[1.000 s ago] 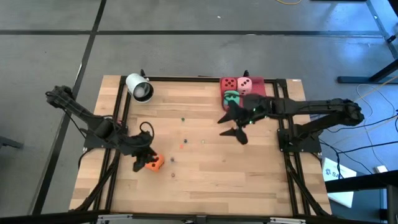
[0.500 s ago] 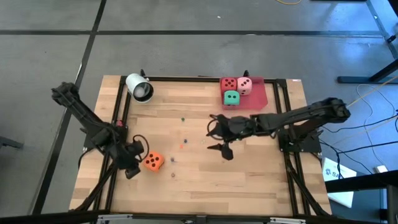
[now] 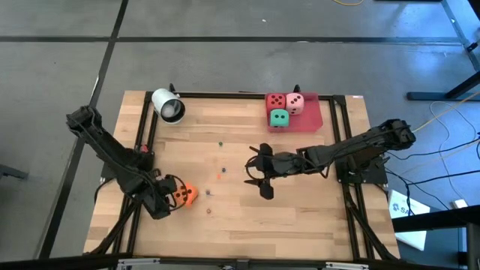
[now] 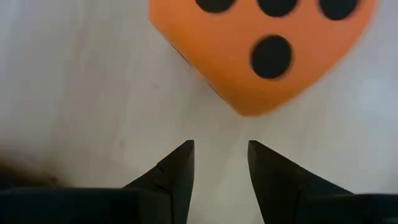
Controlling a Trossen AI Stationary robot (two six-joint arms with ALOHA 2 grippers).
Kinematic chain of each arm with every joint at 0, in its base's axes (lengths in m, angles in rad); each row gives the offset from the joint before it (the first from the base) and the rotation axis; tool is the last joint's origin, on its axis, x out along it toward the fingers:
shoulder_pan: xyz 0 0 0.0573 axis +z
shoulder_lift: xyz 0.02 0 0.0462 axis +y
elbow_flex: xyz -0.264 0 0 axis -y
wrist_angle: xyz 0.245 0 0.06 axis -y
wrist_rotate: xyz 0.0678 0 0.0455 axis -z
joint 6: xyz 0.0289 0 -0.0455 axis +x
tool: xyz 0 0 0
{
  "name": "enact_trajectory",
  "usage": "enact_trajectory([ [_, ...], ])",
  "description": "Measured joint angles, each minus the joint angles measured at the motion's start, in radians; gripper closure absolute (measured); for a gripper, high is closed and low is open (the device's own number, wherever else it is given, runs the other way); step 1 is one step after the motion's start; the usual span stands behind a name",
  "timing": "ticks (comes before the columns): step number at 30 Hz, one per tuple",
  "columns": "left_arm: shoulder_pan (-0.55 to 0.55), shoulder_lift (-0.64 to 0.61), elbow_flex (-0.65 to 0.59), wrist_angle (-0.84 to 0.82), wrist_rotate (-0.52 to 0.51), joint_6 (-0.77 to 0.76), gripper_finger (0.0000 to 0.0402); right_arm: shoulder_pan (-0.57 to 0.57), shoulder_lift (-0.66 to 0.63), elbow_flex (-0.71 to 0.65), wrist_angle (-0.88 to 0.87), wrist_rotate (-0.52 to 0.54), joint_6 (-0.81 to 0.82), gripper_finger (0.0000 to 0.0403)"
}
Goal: Pick & Place Dice
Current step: Put the large orange dice into the red bin
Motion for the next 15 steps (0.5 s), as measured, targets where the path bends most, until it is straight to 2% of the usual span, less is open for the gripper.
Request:
enact_trajectory([
  [7,0.041,0.109,0.0,0.036,-0.04,0.122,0.0259,0.011,0.0,0.0,-0.003,0.017,0.023,0.0127],
  [12,0.111,0.152,0.0,0.158,-0.107,0.289,0.0259,0.01,0.0,0.0,-0.003,0.017,0.022,0.0127],
  [15,0.165,0.163,0.0,0.232,-0.109,0.398,0.0259,0.011,0.0,0.0,-0.003,0.017,0.023,0.0127],
])
